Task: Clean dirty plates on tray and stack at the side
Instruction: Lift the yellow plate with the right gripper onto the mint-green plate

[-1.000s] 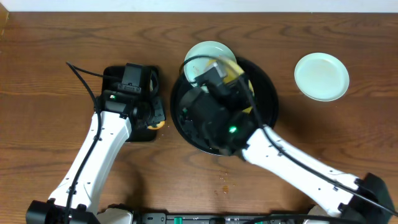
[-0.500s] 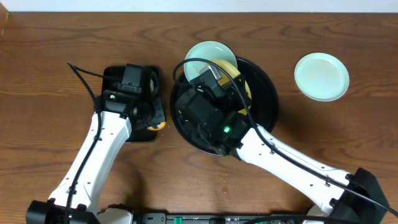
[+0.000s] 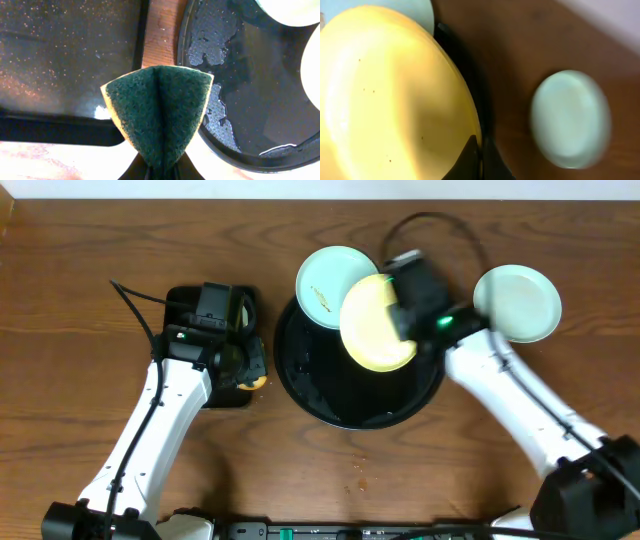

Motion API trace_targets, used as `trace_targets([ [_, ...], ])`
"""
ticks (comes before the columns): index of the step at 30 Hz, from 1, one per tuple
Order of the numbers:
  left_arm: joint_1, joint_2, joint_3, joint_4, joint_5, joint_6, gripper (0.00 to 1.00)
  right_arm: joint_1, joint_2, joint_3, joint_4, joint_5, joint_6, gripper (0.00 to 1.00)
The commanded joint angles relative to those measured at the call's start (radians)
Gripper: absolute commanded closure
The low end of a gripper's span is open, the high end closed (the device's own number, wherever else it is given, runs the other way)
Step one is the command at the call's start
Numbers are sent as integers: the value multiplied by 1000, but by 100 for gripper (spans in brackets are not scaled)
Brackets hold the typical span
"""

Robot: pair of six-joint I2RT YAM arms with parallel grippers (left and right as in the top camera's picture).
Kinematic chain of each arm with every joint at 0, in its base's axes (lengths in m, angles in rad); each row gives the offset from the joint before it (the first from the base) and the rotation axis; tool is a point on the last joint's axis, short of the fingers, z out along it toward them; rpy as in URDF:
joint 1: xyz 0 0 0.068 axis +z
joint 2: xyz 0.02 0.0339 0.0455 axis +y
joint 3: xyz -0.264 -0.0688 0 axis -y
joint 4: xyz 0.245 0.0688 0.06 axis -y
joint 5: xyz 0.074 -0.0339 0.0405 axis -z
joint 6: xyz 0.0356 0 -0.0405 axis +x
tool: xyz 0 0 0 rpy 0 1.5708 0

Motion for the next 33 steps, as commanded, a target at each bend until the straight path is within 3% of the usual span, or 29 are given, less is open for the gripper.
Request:
trace_targets([
  [1,3,-8,4,-4,-2,8,92,-232,-7,5,5,-525,48,99],
  [4,3,-8,4,-4,-2,8,92,-484,-6,5,56,-637,50,99],
  [11,3,-8,4,-4,-2,8,92,-858,36,5,257,-624,65,99],
  [19,3,-8,4,-3,-2,8,92,-974,249,5,339,-629,82,98],
  [20,3,-8,4,-3,-2,8,92,-971,279,5,349,-637,82,95],
  [21,3,-8,4,-4,-2,8,92,-969,301,5,364,-655,82,86],
  [23,3,-8,4,-4,-2,8,92,-967,330,6,377,-743,77,60],
  [25,3,-8,4,-5,-2,8,92,-966,332,13,373,-843,69,51],
  [26,3,-8,4,-4,-2,8,92,-961,330,47,337,-892,64,40],
  [33,3,-8,4,-4,-2,8,92,-825,330,407,-122,-807,-97,38],
])
